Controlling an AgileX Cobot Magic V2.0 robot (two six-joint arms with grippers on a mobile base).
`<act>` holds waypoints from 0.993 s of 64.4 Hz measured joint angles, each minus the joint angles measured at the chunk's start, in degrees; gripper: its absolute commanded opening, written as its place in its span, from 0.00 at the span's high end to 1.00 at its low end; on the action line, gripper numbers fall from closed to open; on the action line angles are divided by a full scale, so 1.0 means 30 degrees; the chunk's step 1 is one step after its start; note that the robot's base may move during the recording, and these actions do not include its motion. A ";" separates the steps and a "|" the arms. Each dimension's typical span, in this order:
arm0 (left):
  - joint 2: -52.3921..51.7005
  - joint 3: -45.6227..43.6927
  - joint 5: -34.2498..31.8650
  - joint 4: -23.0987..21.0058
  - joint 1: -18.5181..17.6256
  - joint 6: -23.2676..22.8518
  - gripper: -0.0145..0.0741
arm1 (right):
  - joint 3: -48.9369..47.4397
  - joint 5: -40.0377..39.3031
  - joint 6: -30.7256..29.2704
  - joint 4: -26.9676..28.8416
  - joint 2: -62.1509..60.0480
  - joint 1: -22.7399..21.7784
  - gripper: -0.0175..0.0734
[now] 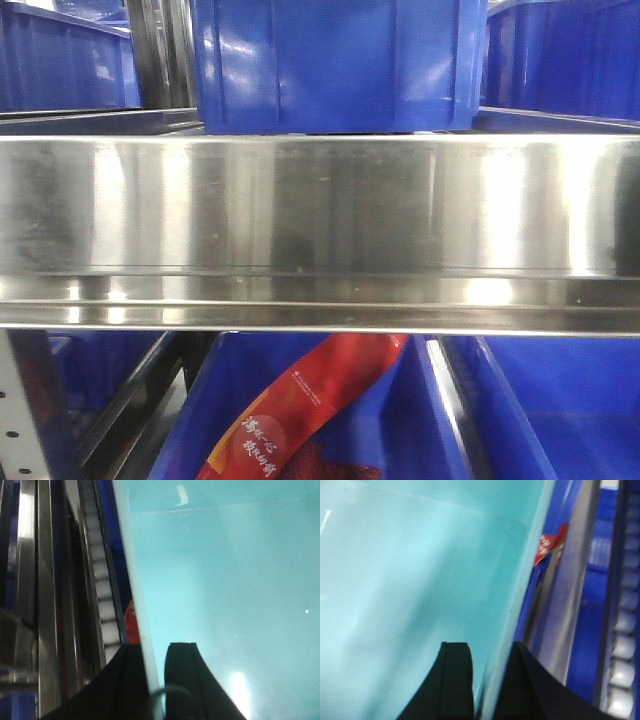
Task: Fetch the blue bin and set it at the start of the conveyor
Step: 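Lift the teal bin with both grippers and pull it off the shelf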
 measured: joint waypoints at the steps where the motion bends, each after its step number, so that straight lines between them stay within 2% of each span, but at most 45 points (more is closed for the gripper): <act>1: -0.0315 0.0252 0.0000 0.0000 -0.0055 -0.0042 0.96 | 0.0134 0.0131 0.0000 -0.0005 -0.0116 0.0040 0.98; 14: -0.2437 0.3445 0.0000 -0.0173 -0.0922 -0.0764 0.96 | 0.1682 0.1059 0.0132 0.0484 -0.1159 0.0122 0.98; 24: -0.2826 0.4630 -0.0129 -0.0219 -0.0979 -0.0907 0.96 | 0.2128 0.0730 0.0132 0.0700 -0.1215 0.0122 0.98; 64: -0.2858 0.4996 -0.0334 -0.0149 -0.0979 -0.0972 0.96 | 0.2176 -0.0192 0.0060 0.0665 -0.1215 0.0122 0.98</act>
